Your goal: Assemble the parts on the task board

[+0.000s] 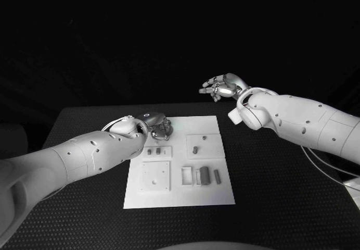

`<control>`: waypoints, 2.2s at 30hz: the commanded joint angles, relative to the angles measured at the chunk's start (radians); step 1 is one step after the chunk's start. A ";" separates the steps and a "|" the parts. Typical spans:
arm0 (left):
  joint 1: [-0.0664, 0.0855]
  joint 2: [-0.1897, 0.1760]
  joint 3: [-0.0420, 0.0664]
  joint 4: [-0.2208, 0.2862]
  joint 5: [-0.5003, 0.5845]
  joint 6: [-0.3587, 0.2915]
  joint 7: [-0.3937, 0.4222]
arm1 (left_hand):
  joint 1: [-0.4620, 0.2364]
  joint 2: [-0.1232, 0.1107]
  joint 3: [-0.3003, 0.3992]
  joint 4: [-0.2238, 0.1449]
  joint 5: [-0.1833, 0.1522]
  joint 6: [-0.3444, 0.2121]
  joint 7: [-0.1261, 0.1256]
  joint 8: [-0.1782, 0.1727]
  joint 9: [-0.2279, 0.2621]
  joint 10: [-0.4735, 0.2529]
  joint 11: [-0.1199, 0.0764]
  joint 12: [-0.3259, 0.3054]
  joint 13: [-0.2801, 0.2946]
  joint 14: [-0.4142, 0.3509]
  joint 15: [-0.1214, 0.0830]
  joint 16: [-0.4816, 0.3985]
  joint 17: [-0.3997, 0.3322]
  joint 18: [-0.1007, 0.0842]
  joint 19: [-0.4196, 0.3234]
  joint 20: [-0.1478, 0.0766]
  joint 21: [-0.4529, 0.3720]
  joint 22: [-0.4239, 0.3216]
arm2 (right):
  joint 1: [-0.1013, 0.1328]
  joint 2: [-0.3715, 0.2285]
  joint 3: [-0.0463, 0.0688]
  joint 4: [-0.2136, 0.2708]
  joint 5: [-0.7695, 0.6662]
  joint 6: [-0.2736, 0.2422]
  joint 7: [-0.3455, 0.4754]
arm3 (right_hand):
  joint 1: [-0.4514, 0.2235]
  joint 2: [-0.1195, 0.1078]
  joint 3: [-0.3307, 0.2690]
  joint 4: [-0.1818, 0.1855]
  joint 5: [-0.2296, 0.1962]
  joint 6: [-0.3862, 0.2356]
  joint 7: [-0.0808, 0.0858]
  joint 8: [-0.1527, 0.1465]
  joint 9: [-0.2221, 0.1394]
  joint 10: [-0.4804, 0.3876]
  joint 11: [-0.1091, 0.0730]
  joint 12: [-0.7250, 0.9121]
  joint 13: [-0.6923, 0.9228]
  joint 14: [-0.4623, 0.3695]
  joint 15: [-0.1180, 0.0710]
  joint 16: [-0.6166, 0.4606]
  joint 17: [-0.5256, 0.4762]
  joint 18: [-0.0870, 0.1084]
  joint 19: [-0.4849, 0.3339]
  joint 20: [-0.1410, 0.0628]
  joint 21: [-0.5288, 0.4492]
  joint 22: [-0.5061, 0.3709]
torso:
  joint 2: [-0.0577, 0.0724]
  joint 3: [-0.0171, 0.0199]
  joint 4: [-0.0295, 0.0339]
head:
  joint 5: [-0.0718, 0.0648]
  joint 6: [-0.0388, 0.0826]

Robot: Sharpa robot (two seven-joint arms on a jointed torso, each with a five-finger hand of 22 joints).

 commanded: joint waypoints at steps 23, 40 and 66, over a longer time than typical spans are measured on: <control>-0.022 0.010 -0.005 -0.004 -0.020 0.052 -0.002 | 0.026 0.022 0.019 -0.004 0.015 0.037 -0.008 0.016 -0.018 0.026 -0.011 -0.019 -0.009 0.040 -0.008 0.023 0.034 0.009 0.045 -0.008 0.019 0.025 | 0.000 0.000 0.001 0.004 0.000 0.010 0.009 | -0.003 0.008 0.006 0.000 -0.003 -0.002 0.031 0.006 -0.002 -0.006 -0.002 0.007 -0.003 -0.003 -0.004 0.006 -0.002 0.015 0.001 0.003 -0.004 0.010 | -0.001 0.0005 -0.0009 | -0.003 -0.010; -0.024 0.011 -0.005 -0.017 -0.020 0.055 0.000 | 0.059 0.035 0.047 -0.007 0.014 0.062 -0.014 0.029 -0.028 0.063 -0.024 -0.027 -0.016 0.091 -0.022 0.033 0.051 0.017 0.090 -0.023 0.038 0.051 | 0.000 0.000 0.001 0.005 0.000 0.011 0.009 | -0.003 0.008 0.005 0.000 -0.003 -0.002 0.031 0.006 -0.002 -0.006 -0.002 0.008 -0.004 -0.003 -0.004 0.006 -0.002 0.015 0.001 0.004 -0.003 0.011 | -0.001 0.0000 -0.0006 | -0.005 -0.012; -0.039 0.016 -0.006 -0.030 -0.021 0.049 0.015 | 0.091 0.048 0.059 -0.007 0.012 0.107 -0.032 0.056 -0.033 0.129 -0.049 -0.028 -0.019 0.159 -0.047 0.073 0.083 0.024 0.152 -0.044 0.064 0.095 | 0.000 -0.001 0.001 0.007 0.000 0.010 0.009 | -0.004 0.009 0.005 0.000 -0.003 -0.002 0.031 0.007 -0.003 -0.007 -0.002 0.009 -0.005 -0.003 -0.004 0.007 -0.003 0.015 0.002 0.004 -0.003 0.011 | -0.001 0.0002 -0.0008 | -0.009 -0.019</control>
